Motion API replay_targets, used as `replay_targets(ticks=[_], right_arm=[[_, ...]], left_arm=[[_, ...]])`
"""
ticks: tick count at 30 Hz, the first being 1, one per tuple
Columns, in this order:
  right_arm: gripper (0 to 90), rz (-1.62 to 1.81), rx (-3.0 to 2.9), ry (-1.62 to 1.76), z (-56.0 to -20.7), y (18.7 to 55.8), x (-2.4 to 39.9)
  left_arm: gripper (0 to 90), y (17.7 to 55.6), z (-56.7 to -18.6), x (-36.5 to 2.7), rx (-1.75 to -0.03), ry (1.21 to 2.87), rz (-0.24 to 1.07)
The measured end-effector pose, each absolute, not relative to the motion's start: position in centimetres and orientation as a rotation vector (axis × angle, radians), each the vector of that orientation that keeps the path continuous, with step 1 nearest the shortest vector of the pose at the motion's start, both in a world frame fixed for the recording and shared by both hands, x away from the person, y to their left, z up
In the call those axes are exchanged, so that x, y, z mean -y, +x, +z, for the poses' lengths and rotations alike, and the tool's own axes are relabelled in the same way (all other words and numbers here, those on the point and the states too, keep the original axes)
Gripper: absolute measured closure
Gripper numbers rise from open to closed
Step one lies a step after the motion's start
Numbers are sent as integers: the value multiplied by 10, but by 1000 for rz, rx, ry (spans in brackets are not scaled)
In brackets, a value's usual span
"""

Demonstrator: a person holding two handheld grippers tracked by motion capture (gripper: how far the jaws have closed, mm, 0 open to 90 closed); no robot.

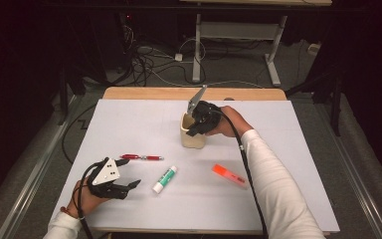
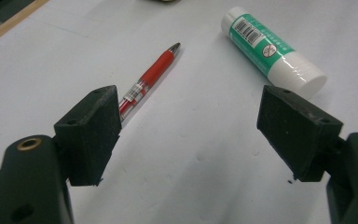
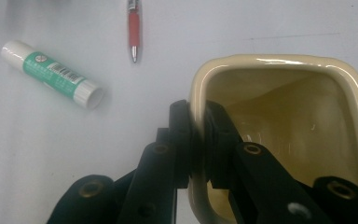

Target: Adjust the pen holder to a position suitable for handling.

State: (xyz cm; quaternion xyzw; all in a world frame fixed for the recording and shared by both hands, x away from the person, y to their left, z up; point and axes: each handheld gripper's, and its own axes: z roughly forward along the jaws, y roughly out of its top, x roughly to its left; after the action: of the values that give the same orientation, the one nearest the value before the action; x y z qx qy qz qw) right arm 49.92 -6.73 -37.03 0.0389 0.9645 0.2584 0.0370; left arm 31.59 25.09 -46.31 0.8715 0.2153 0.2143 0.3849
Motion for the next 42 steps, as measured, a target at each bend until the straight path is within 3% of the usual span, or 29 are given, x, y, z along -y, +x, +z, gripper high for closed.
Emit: replay_targets(ticks=[39,42], right_arm=[[829,758,-3039,46,-366,454,73],[768,801,-3003,76,-364,450,75]], left_arm=[[211,315,-465,-248,-521,2239,529],[211,315,-465,-247,-520,2244,531]])
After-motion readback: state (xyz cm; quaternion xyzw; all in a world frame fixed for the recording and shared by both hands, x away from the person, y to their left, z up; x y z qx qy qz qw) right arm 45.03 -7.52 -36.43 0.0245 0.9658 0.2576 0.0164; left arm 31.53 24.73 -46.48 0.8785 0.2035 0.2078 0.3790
